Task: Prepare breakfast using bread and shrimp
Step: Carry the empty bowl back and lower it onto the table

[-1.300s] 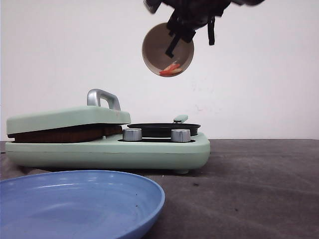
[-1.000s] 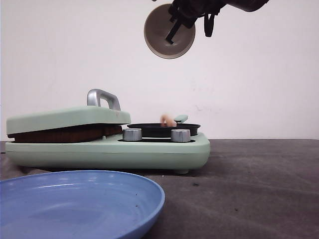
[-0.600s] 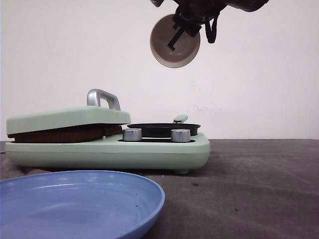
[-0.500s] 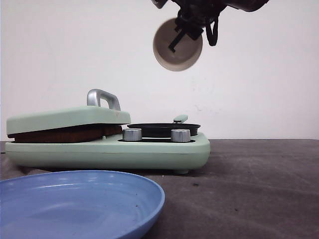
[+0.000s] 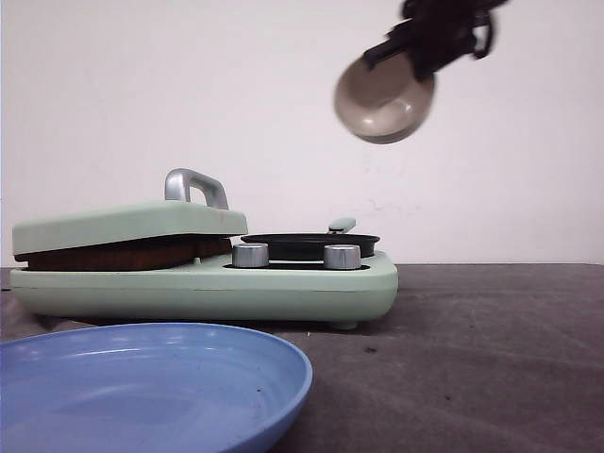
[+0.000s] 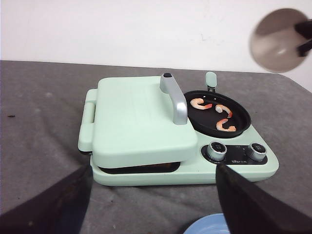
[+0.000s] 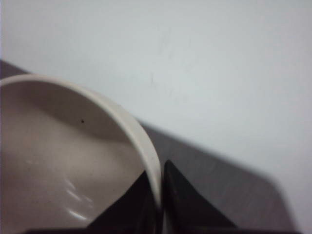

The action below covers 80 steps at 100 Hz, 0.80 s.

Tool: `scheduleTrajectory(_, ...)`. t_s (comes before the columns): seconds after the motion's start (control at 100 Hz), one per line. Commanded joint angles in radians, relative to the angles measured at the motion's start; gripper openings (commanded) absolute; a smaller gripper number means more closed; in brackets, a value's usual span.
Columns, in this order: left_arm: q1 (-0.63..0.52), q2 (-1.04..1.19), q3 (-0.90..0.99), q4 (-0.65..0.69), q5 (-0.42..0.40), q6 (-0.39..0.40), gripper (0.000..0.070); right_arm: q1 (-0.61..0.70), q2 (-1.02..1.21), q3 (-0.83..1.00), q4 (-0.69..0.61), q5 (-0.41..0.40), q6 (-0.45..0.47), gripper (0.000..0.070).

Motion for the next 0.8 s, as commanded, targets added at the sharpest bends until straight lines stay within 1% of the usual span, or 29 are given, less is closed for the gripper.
scheduleTrajectory(0.0, -0.002, 0.000, 0.003, 0.009, 0.003, 0.013, 0.0434, -0.021, -0.029, 0.020, -0.089, -0.052, 0.209, 0.0000)
scheduleTrajectory(0.08, -0.002, 0.000, 0.003, 0.009, 0.003, 0.013, 0.0434, -0.064, -0.076, 0.020, -0.204, -0.137, 0.286, 0.0000)
scheduleTrajectory(0.19, -0.002, 0.000, 0.003, 0.009, 0.003, 0.013, 0.0434, -0.132, -0.120, 0.020, -0.352, -0.262, 0.369, 0.0000)
scheduleTrajectory(0.3, -0.002, 0.000, 0.003, 0.009, 0.003, 0.013, 0.0434, -0.209, -0.131, 0.020, -0.487, -0.414, 0.418, 0.0000)
scheduleTrajectory(0.37, -0.002, 0.000, 0.003, 0.009, 0.003, 0.013, 0.0434, -0.260, -0.128, 0.020, -0.568, -0.493, 0.423, 0.0000)
scheduleTrajectory(0.44, -0.002, 0.000, 0.003, 0.009, 0.003, 0.013, 0.0434, -0.299, -0.115, 0.020, -0.621, -0.538, 0.421, 0.0000)
scheduleTrajectory(0.51, -0.002, 0.000, 0.003, 0.009, 0.003, 0.013, 0.0434, -0.331, -0.101, 0.020, -0.655, -0.549, 0.420, 0.0000)
scheduleTrajectory(0.57, -0.002, 0.000, 0.003, 0.009, 0.003, 0.013, 0.0434, -0.357, -0.086, 0.020, -0.675, -0.575, 0.419, 0.0000)
scheduleTrajectory(0.71, -0.002, 0.000, 0.003, 0.009, 0.002, 0.013, 0.0434, -0.399, -0.024, 0.020, -0.704, -0.686, 0.420, 0.0000)
scheduleTrajectory(0.79, -0.002, 0.000, 0.003, 0.008, 0.002, 0.013, 0.0434, -0.404, 0.022, 0.020, -0.711, -0.696, 0.419, 0.0000)
